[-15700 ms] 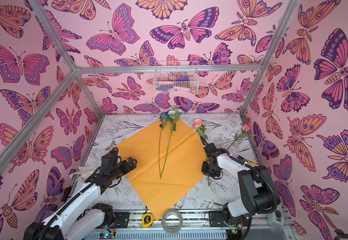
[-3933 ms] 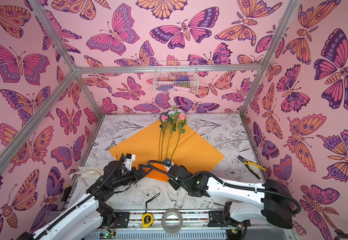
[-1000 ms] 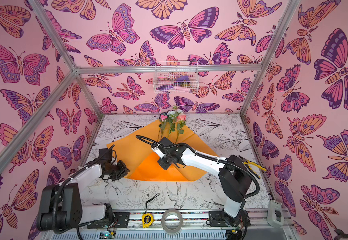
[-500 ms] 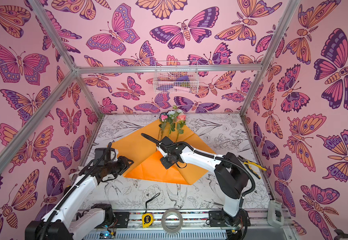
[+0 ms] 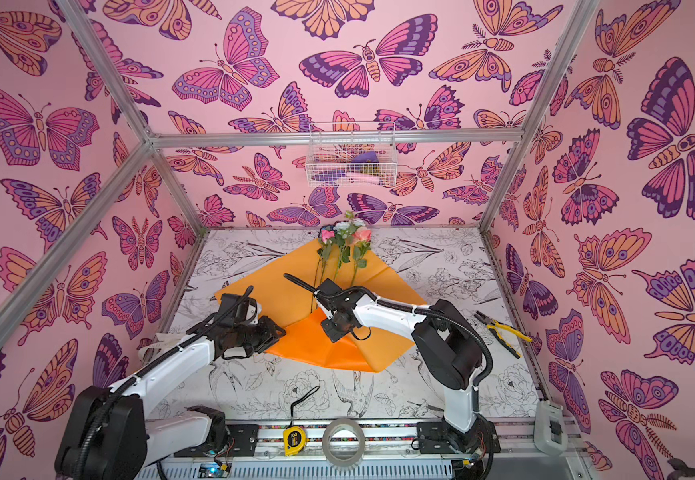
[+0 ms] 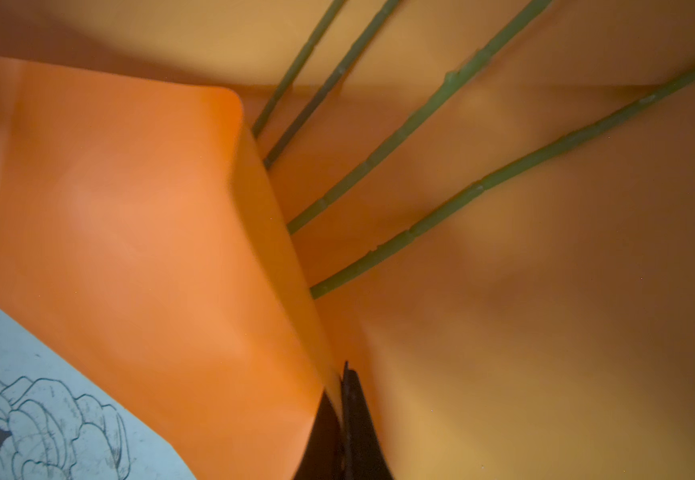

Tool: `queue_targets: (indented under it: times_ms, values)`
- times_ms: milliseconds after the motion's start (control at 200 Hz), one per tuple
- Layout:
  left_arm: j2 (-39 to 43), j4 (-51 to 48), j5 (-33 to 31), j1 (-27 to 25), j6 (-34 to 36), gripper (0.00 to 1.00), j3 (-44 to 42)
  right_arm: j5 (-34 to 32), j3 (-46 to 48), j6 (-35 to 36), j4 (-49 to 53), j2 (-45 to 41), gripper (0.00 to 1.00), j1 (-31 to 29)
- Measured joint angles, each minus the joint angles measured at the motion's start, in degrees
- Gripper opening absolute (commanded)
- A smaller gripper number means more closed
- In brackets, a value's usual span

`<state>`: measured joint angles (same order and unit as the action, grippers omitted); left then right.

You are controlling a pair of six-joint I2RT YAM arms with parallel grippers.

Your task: Tie the bouquet of fake flowers

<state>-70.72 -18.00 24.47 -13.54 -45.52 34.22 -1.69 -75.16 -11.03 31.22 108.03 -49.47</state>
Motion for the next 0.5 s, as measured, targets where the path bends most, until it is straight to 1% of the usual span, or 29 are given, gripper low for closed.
queue_targets:
  times_ms: [215,260,410,496]
  values:
    - [-5.01,2.75,-0.26,-0.04,-0.04,0.33,-1.9,0.11,-0.02,-0.76,-0.13,0.0,0.0,0.0]
    - [-5.4,3.04,-0.46,-0.04,-0.04,0.32,-2.4,0.17,-0.02,-0.81,-0.13,0.0,0.03,0.0]
    - [-5.51,3.23,-1.42,-0.04,-0.09,0.31,-3.93,0.26,-0.02,-0.98,-0.17,0.0,0.06,0.0]
    - [-5.38,3.65,-1.64,-0.02,-0.22,0.3,-4.72,0.33,-0.13,-1.01,-0.17,0.26,0.1,0.0]
